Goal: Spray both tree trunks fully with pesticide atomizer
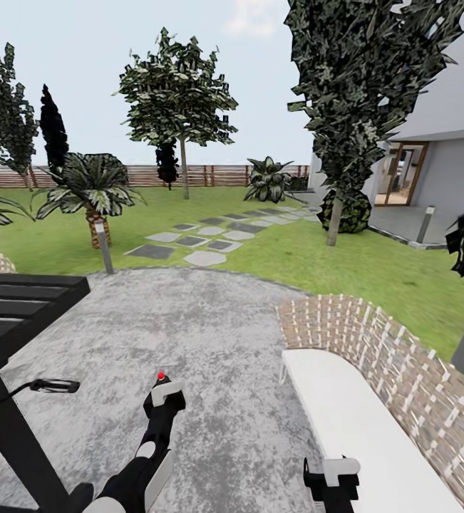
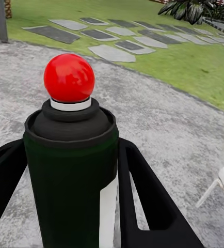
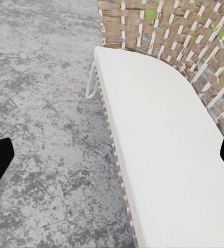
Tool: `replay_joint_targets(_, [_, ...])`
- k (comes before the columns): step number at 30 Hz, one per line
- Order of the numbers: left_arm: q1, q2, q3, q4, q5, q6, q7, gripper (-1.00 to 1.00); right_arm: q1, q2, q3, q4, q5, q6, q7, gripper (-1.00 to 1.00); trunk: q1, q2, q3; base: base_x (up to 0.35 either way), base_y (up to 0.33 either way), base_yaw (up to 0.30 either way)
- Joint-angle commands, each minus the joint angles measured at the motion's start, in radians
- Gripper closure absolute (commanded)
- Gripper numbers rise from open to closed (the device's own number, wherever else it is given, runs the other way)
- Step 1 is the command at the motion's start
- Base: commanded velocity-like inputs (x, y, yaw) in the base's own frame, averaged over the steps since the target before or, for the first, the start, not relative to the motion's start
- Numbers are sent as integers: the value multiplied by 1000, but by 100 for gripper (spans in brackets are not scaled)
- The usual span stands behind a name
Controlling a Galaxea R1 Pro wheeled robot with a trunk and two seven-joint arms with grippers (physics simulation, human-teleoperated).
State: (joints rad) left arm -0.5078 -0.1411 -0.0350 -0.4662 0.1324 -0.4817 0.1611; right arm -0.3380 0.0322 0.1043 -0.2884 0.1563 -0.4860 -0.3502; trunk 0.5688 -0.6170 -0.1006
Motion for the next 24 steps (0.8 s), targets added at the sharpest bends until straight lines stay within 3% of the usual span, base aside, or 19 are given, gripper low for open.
replay_joint_targets(1, [0,0,0,0,-1,0,0,100,0,0,0,0,0,1,0,-100,0,0,0,349,0,0])
replay_joint_targets(24, [0,0,0,0,-1,0,0,100,0,4,0,0,0,3,0,-100,0,0,0,349,0,0])
